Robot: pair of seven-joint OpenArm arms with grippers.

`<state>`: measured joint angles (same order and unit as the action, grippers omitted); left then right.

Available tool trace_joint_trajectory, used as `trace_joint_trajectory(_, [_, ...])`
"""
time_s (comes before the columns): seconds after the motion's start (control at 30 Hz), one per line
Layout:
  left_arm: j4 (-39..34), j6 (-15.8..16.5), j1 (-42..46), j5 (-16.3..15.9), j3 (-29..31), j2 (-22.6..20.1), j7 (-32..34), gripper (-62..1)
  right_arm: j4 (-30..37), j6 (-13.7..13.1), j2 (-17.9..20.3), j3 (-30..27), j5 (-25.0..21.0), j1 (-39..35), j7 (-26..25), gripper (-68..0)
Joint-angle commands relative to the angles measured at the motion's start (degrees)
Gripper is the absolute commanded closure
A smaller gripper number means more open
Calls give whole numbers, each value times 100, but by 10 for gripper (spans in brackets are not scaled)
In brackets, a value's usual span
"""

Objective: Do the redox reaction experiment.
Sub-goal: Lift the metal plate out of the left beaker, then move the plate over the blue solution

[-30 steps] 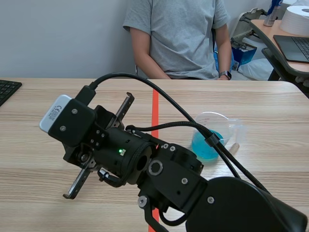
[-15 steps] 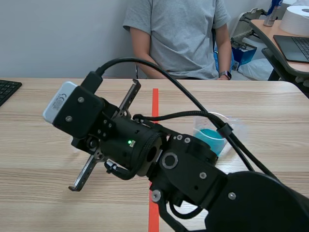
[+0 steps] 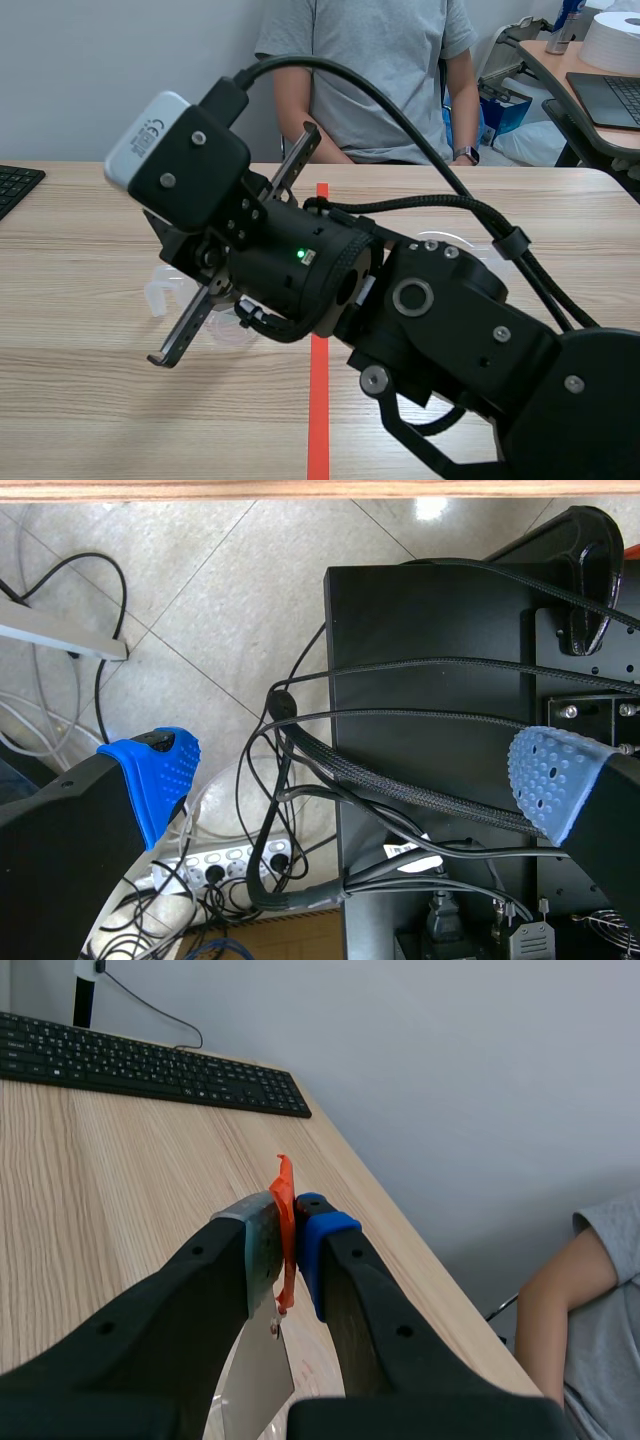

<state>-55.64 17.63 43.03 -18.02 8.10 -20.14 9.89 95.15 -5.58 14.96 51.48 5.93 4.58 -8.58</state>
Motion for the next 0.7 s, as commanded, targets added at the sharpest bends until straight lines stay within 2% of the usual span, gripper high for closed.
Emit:
trace_joint_trajectory(0.0, [-103, 7, 61, -39, 26, 26, 63, -623, 264, -7, -4, -111, -44, 98, 31, -11])
trace_joint_trajectory(0.2, [-103, 7, 61, -39, 26, 26, 63, -623, 697, -44, -4, -472, -122, 98, 323, -11])
trace_joint_trajectory(0.4, [-105, 24, 63, -39, 26, 28, 74, -623, 1187, -535, 50, -1027, -601, 98, 662, -11])
trace_joint_trajectory(0.47, [-105, 125, 61, -39, 22, 28, 81, -623, 1362, -691, 129, -1207, -859, 98, 761, -11])
trace_joint_trajectory(0.6, [-103, 118, 79, -39, 22, 26, 74, -623, 1681, -944, 367, -1534, -1224, 96, 949, -11])
trace_joint_trajectory(0.67, [-103, 122, 94, -39, 22, 26, 66, -623, 1821, -970, 527, -1687, -1421, 96, 1049, -11])
